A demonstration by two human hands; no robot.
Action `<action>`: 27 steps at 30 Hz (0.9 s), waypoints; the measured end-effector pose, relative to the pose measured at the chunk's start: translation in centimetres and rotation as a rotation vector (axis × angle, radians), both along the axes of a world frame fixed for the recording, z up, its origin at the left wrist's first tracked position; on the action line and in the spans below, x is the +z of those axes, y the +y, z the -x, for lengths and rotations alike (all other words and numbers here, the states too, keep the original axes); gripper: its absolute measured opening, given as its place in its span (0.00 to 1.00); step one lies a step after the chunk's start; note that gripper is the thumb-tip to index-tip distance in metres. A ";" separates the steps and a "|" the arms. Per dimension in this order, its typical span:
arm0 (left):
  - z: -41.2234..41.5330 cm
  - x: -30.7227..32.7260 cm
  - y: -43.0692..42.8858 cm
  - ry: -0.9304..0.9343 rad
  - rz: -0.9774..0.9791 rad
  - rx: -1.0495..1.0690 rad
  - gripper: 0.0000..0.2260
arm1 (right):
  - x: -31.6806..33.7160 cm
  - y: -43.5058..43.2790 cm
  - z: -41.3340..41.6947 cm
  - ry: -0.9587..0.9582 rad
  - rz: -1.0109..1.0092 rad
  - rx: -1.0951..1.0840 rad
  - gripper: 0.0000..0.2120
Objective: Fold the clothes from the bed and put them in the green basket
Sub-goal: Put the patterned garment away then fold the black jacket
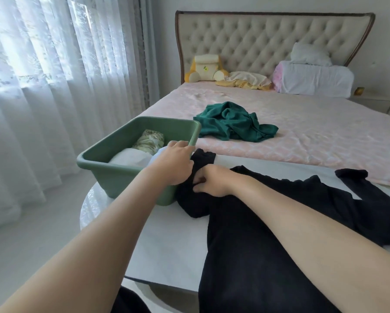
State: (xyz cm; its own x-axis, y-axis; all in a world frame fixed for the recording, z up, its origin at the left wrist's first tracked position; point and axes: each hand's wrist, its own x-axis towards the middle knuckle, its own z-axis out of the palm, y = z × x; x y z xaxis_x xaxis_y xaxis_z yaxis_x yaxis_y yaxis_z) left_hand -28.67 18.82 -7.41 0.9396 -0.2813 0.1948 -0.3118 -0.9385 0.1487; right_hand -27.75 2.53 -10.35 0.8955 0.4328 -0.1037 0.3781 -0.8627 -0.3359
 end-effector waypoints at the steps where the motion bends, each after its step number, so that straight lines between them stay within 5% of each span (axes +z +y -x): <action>1: 0.2 0.2 -0.2 -0.039 -0.012 -0.039 0.24 | 0.3 -1.0 0.2 -0.014 -0.042 -0.007 0.08; 4: 1.2 0.9 -1.8 -0.076 -0.052 -0.172 0.28 | 1.0 -4.6 0.8 -0.052 -0.263 -0.020 0.05; 7: 1.8 0.6 -3.8 0.108 -0.014 -0.259 0.30 | 1.4 -8.1 1.9 -0.059 -0.443 -0.056 0.06; 13: 1.4 -0.4 -6.6 0.210 -0.110 -0.255 0.27 | 0.3 -13.1 3.5 -0.043 -0.434 -0.233 0.06; 17: 0.4 -1.9 -8.3 0.264 -0.200 -0.192 0.04 | -1.6 -14.5 4.4 -0.020 -0.382 -0.294 0.07; 21: -0.8 -2.5 -9.1 0.133 -0.256 -0.062 0.09 | -3.2 -15.0 4.7 0.011 -0.310 -0.298 0.07; 24: -1.1 -2.2 -9.8 -0.056 -0.080 -0.013 0.10 | -2.9 -14.9 4.5 0.031 -0.342 -0.300 0.09; 27: -1.3 -1.5 -10.7 -0.230 0.155 -0.193 0.08 | -1.2 -14.9 4.4 0.020 -0.485 -0.344 0.24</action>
State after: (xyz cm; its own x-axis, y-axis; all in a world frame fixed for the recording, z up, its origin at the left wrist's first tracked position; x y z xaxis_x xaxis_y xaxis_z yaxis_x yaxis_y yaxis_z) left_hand -27.36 8.11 -8.94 0.7984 -0.4003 0.4499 -0.5234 -0.8307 0.1897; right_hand -32.18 -12.42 -11.51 0.9927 0.1200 0.0152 0.0935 -0.6812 -0.7261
